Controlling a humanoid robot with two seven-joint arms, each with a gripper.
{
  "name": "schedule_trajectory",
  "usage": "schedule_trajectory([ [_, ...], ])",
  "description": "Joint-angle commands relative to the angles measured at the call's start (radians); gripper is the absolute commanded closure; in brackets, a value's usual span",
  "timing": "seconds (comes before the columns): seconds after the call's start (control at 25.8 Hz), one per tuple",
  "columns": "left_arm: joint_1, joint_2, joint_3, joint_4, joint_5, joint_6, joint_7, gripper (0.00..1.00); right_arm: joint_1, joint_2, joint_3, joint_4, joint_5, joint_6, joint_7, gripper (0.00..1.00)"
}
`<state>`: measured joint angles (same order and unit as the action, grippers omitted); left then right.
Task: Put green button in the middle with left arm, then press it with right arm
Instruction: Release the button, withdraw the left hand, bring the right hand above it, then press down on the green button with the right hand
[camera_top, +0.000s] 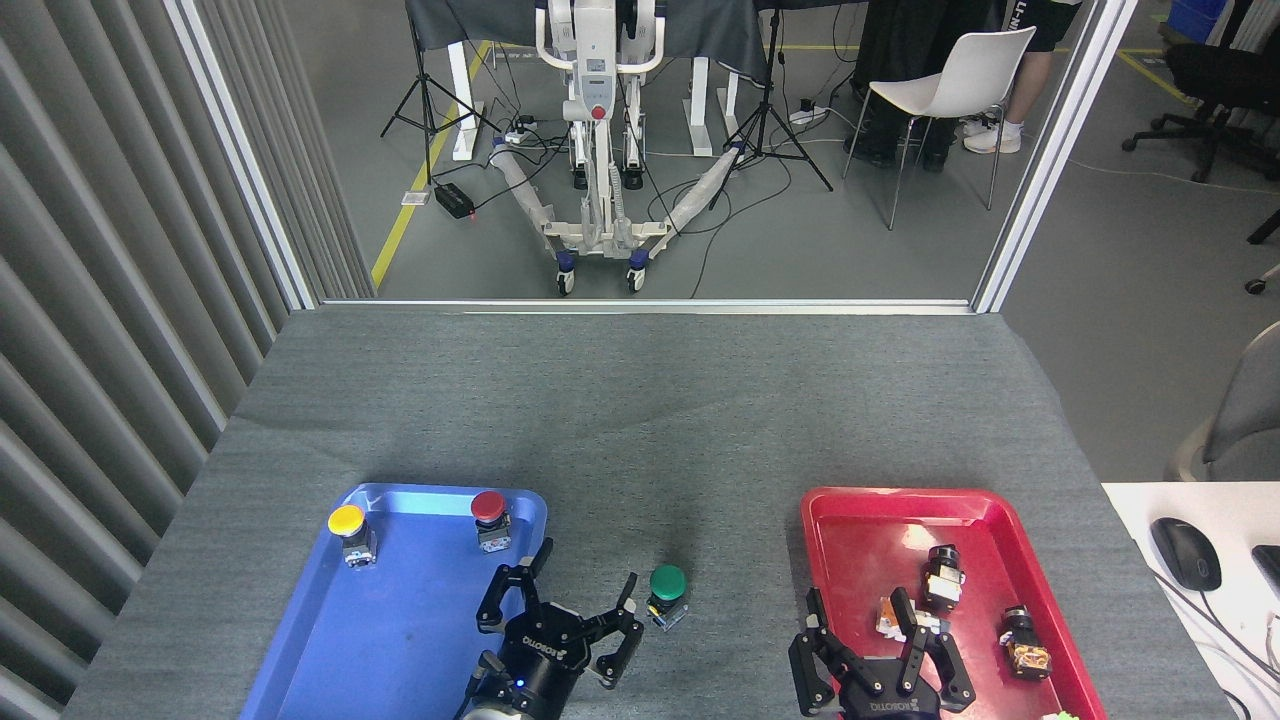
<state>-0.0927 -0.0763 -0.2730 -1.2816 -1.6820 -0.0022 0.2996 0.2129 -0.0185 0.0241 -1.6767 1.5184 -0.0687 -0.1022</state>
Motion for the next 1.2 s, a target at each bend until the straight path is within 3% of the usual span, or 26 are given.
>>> schedule_trajectory([
  [0.0,0.082,0.043,0.089,-0.147,0.039,0.071,-0.011,0.01,-0.033,0.0,0.033,0.002,0.005,0.001,0.024,0.5],
  [0.12,0.16,0.133,0.17,-0.232,0.145,0.05,-0.011,0.01,-0.046,-0.006,0.092,0.031,0.034,0.004,0.024,0.86],
  [0.19,0.197,0.194,0.225,-0.245,0.239,0.036,-0.011,0.01,-0.06,0.0,0.12,0.04,0.095,0.007,0.024,1.0],
  [0.35,0.202,0.277,0.25,-0.223,0.351,-0.016,-0.01,0.01,-0.086,0.032,0.163,0.083,0.132,0.009,0.024,1.0],
  [0.7,0.197,0.27,0.252,-0.196,0.366,-0.016,-0.008,0.01,-0.267,0.065,0.211,0.311,0.132,0.093,0.027,1.0],
  [1.16,0.191,0.27,0.273,-0.162,0.397,-0.029,-0.01,0.01,-0.273,0.066,0.301,0.394,0.135,0.138,0.027,1.0],
])
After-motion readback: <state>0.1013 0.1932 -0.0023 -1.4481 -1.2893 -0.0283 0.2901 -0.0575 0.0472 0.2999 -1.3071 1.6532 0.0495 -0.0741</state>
